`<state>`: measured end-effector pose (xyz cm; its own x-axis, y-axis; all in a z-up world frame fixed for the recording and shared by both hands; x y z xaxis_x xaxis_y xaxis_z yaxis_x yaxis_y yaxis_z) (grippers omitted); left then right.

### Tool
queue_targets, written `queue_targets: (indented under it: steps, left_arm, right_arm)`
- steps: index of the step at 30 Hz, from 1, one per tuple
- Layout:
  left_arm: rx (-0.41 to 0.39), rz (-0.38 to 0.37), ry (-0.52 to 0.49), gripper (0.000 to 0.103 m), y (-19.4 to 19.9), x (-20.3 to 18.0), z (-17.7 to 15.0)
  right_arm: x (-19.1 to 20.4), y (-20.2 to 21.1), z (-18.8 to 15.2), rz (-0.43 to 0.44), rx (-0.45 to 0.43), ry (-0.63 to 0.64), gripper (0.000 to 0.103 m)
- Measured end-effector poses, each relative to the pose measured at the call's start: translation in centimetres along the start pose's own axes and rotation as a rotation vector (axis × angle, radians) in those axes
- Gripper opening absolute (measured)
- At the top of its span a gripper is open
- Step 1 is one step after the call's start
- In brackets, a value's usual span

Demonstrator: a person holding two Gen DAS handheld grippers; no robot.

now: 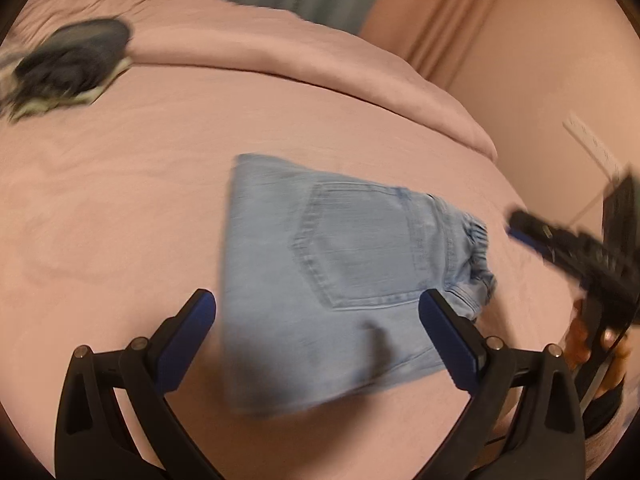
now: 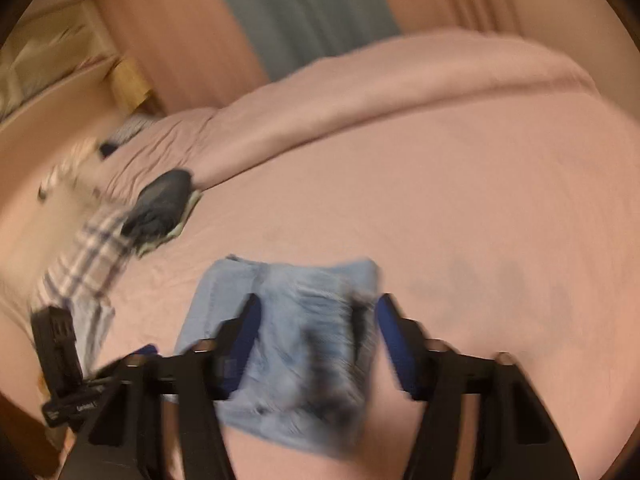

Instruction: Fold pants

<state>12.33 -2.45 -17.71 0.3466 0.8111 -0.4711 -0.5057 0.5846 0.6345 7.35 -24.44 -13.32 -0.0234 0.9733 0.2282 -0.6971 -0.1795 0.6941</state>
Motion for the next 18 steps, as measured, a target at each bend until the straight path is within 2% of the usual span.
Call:
queue_targets:
  steps: [1, 3, 4, 6, 8, 9, 10, 14, 16, 18]
  left_arm:
    - [0.020, 0.003, -0.026, 0.099, -0.8, -0.7, -0.1]
    - [0.060, 0.005, -0.033, 0.093, -2.1, -1.1, -0.7]
    - [0.093, 0.004, -0.034, 0.090, -2.9, -1.2, -1.3]
    - [0.125, 0.038, -0.072, 0.090, -4.0, -1.1, -2.2]
    - [0.130, 0.042, -0.092, 0.090, -4.4, -1.0, -2.6]
    - [0.129, 0.034, -0.087, 0.090, -4.4, -0.9, -2.6]
    - [0.134, 0.023, -0.080, 0.090, -4.4, -0.7, -2.6]
    - [0.143, -0.008, -0.055, 0.091, -4.3, -0.3, -2.4]
    - [0.142, -0.003, -0.070, 0.091, -4.3, -0.4, -2.4]
    - [0.138, -0.003, -0.071, 0.091, -4.3, -0.4, -2.5]
  right_arm:
    - [1.2, -0.5, 0.3, 0.005, -0.002, 0.039, 0.046]
    - [4.0, -2.2, 0.7, 0.029, 0.011, 0.125, 0.031]
    - [4.5, -3.2, 0.5, 0.024, 0.030, 0.157, 0.029]
    - [5.0, -5.3, -0.1, -0.014, 0.074, 0.199, 0.024]
    - [4.5, -8.5, -1.2, -0.106, 0.143, 0.251, 0.015]
    - [4.0, -9.6, -1.7, -0.119, 0.170, 0.253, 0.010]
    - [3.7, -10.6, -2.1, -0.113, 0.189, 0.248, 0.009]
    - [2.9, -9.5, -1.5, -0.045, 0.205, 0.170, 0.008]
    - [3.0, -7.6, -1.4, -0.007, 0.172, 0.147, 0.009]
    - [3.3, -5.1, -1.7, 0.014, 0.110, 0.184, 0.009]
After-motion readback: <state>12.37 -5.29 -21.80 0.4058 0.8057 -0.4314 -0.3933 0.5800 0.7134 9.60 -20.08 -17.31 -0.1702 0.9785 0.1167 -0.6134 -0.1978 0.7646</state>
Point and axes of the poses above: each gripper's, at about its wrist camera, not at the fingertips, and y roughly against the way its jaws point, x to its left, z to its top, the point moved 8 cm from there along -y, roughly the way its jaws point, and after that the axes turned 12 degrees about -z, right-handed, at the moved point
